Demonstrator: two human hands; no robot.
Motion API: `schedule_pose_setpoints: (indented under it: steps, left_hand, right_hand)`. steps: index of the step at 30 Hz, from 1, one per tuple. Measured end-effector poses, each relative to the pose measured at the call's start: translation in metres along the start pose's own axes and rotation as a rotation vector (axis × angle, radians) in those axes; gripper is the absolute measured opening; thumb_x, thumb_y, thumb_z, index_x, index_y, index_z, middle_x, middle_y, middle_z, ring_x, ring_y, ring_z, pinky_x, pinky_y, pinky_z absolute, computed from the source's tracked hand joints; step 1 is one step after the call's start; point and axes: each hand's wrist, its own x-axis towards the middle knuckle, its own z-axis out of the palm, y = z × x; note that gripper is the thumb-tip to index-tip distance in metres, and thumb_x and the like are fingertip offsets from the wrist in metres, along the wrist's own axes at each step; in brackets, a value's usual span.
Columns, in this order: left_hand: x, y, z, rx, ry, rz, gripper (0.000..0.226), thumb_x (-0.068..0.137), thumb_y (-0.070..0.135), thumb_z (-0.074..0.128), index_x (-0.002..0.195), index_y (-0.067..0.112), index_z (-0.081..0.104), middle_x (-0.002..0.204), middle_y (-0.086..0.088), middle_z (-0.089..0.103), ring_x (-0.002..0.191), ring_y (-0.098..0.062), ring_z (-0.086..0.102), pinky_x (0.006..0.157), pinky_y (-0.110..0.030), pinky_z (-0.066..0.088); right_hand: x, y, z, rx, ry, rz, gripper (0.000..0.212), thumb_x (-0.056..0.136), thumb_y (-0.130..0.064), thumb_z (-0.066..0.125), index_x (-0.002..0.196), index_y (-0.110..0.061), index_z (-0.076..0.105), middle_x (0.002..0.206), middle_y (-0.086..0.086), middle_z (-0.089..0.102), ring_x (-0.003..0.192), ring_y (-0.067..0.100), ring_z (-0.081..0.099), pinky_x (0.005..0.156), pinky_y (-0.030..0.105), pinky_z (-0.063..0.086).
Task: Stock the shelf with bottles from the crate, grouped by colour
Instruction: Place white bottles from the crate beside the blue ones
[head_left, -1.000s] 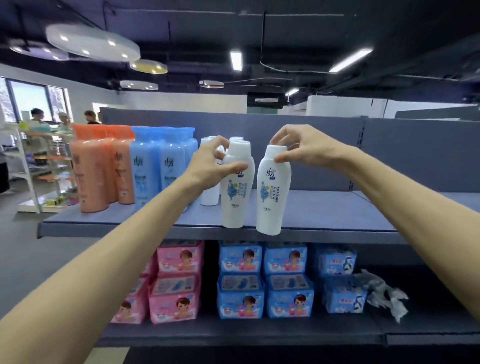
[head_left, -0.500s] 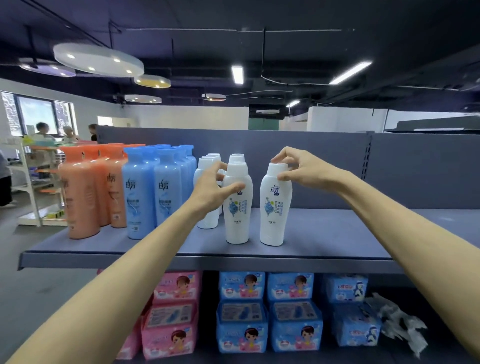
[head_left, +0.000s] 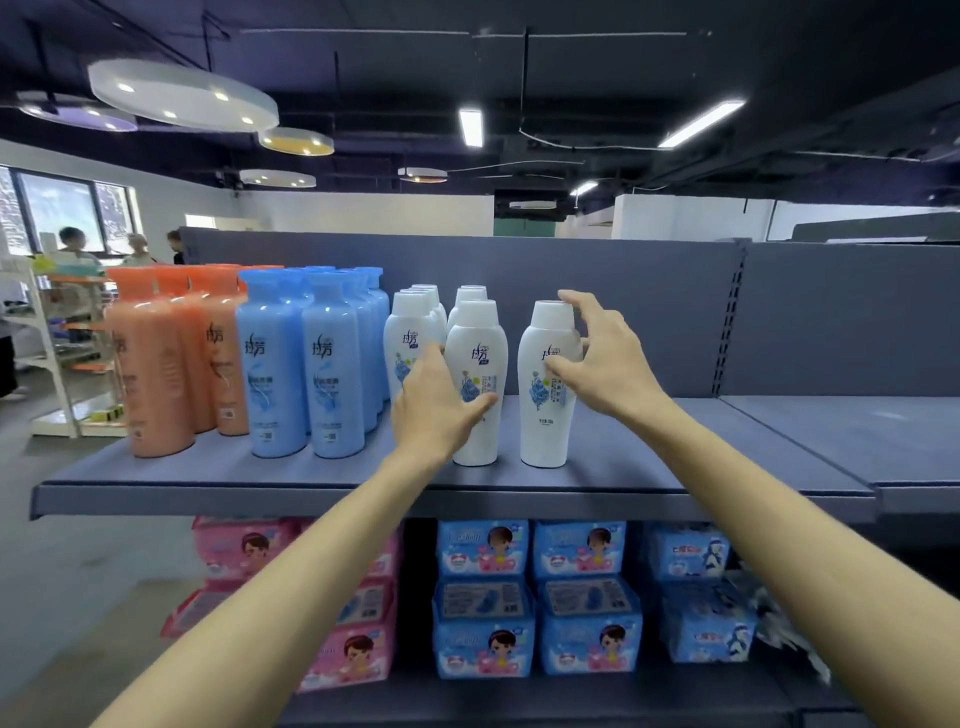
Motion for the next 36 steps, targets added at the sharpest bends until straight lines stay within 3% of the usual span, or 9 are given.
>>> schedule_pose_setpoints:
  steps: [4,9,12,18,23,31,36]
  left_hand:
    - [-0.028,0.008,0.019,0.149,0.065,-0.006,0.066,0.078,0.029,0.077,0.126,0.009,0.036,0.12,-0.009,0.051,0.104,-0.033,0.058,0.075,-0.039,0.045]
    - [-0.029,0.007,0.024,0.13,0.039,-0.036,0.061,0.081,0.024,0.075,0.122,0.006,0.033,0.121,-0.013,0.054,0.105,-0.036,0.06,0.077,-0.038,0.045]
    - [-0.03,0.008,0.025,0.14,0.014,-0.061,0.059,0.081,0.026,0.076,0.118,0.007,0.034,0.117,-0.014,0.058,0.105,-0.035,0.061,0.077,-0.038,0.046]
    - [-0.024,0.005,0.032,0.129,-0.023,-0.071,0.057,0.079,0.028,0.078,0.115,0.005,0.038,0.114,-0.013,0.059,0.106,-0.033,0.059,0.08,-0.036,0.046]
    - [-0.014,0.004,0.041,0.121,-0.041,-0.087,0.056,0.081,0.025,0.077,0.117,0.004,0.039,0.118,-0.014,0.058,0.11,-0.033,0.059,0.085,-0.037,0.047]
    - [0.013,-0.003,0.061,0.115,-0.051,-0.129,0.055,0.084,0.021,0.074,0.121,0.001,0.038,0.124,-0.016,0.054,0.114,-0.035,0.056,0.089,-0.039,0.046]
    - [0.027,-0.008,0.074,0.121,-0.037,-0.136,0.054,0.084,0.021,0.074,0.119,0.001,0.038,0.123,-0.017,0.053,0.112,-0.035,0.057,0.088,-0.039,0.047]
  right_hand:
    - [-0.032,-0.002,0.027,-0.126,0.144,-0.038,0.085,0.082,-0.024,0.072,0.149,-0.038,0.021,0.126,0.005,0.044,0.097,0.026,0.059,0.079,0.04,0.051]
    - [-0.042,-0.001,0.046,-0.09,0.177,0.019,0.108,0.082,-0.022,0.075,0.155,-0.034,-0.002,0.132,0.008,0.042,0.098,0.03,0.06,0.072,0.036,0.046]
    - [-0.047,0.0,0.051,-0.118,0.148,0.063,0.113,0.082,-0.021,0.076,0.155,-0.033,-0.01,0.132,0.01,0.043,0.099,0.035,0.061,0.076,0.042,0.048]
    - [-0.05,0.003,0.061,-0.147,0.127,0.083,0.119,0.082,-0.02,0.077,0.154,-0.034,-0.017,0.13,0.01,0.039,0.091,0.035,0.062,0.076,0.042,0.048]
    - [-0.046,0.005,0.062,-0.139,0.11,0.075,0.12,0.083,-0.018,0.075,0.153,-0.036,-0.021,0.116,0.011,0.043,0.084,0.034,0.059,0.073,0.041,0.049]
    - [-0.041,0.014,0.057,-0.025,0.065,0.103,0.125,0.081,-0.016,0.078,0.149,-0.045,-0.023,0.116,0.008,0.044,0.093,0.033,0.06,0.08,0.043,0.049]
    - [-0.044,0.014,0.059,-0.116,0.085,0.094,0.122,0.081,-0.021,0.078,0.152,-0.04,-0.02,0.123,0.007,0.045,0.097,0.032,0.062,0.077,0.044,0.052]
